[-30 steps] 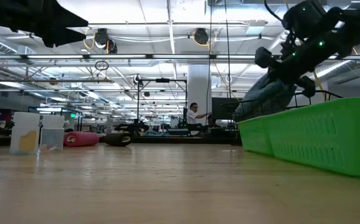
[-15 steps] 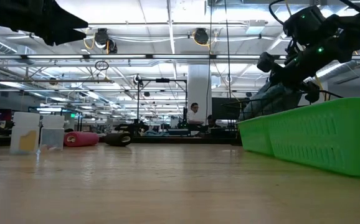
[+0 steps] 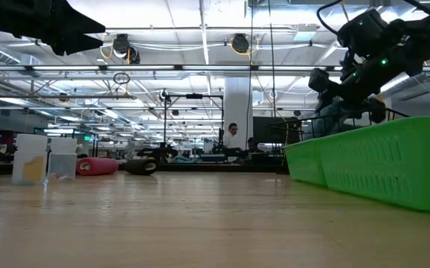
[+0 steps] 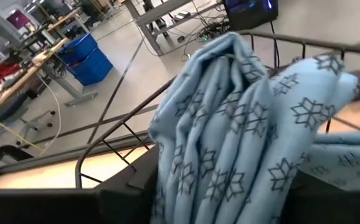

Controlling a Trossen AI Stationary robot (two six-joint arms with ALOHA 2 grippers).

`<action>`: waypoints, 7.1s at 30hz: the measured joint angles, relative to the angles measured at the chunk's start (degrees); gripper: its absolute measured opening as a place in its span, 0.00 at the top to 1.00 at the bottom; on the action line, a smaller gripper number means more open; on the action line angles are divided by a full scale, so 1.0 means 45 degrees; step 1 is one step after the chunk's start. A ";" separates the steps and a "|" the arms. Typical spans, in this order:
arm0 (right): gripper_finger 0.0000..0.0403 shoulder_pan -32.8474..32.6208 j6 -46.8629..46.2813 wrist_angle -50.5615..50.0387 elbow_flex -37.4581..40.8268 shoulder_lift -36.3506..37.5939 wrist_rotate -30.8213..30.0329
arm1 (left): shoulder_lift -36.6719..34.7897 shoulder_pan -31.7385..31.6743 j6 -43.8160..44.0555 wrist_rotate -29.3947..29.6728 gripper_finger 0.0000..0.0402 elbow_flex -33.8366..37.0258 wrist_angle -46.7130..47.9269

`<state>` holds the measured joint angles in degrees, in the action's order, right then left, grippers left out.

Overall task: Pick & Place Medicine items
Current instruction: Put the blue patient gown into the black wire basket, then put the brown bandage into the top green basket

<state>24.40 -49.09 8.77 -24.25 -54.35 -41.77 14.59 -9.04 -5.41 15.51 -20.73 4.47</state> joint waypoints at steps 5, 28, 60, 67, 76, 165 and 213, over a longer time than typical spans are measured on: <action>0.54 -0.0049 0.1325 0.0049 -0.0005 0.0413 0.0289 | 0.0000 0.0000 0.0024 0.0000 0.08 0.0000 0.0000; 0.50 -0.0124 0.2632 -0.1343 -0.0015 0.3701 0.0338 | 0.0005 0.0000 0.0328 0.0000 0.09 0.0000 0.0000; 0.75 0.0144 0.7296 -0.6504 -0.6399 0.0888 0.2095 | 0.0005 0.0000 0.0695 -0.0002 0.06 0.0000 -0.0296; 0.98 0.1127 0.4961 -1.3556 -0.8768 -0.2477 0.1941 | 0.0005 0.0005 0.0908 0.0000 0.08 0.0000 -0.0301; 0.99 0.1569 0.3616 -1.4306 -0.7581 -0.4307 0.3709 | 0.0005 0.0005 0.0937 -0.0005 0.04 0.0000 -0.0291; 1.00 -0.6361 1.1891 0.1570 -0.0120 0.3324 0.6327 | 0.0005 0.0003 0.0928 0.0000 0.07 0.0000 -0.0287; 1.00 -0.7028 1.1484 0.5135 0.2817 0.4878 0.6247 | 0.6949 -0.0023 1.1034 0.3055 0.03 -0.2718 0.8842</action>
<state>-7.22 2.59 31.88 -11.57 -32.40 -13.66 45.86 -9.14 44.24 29.26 -32.96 44.26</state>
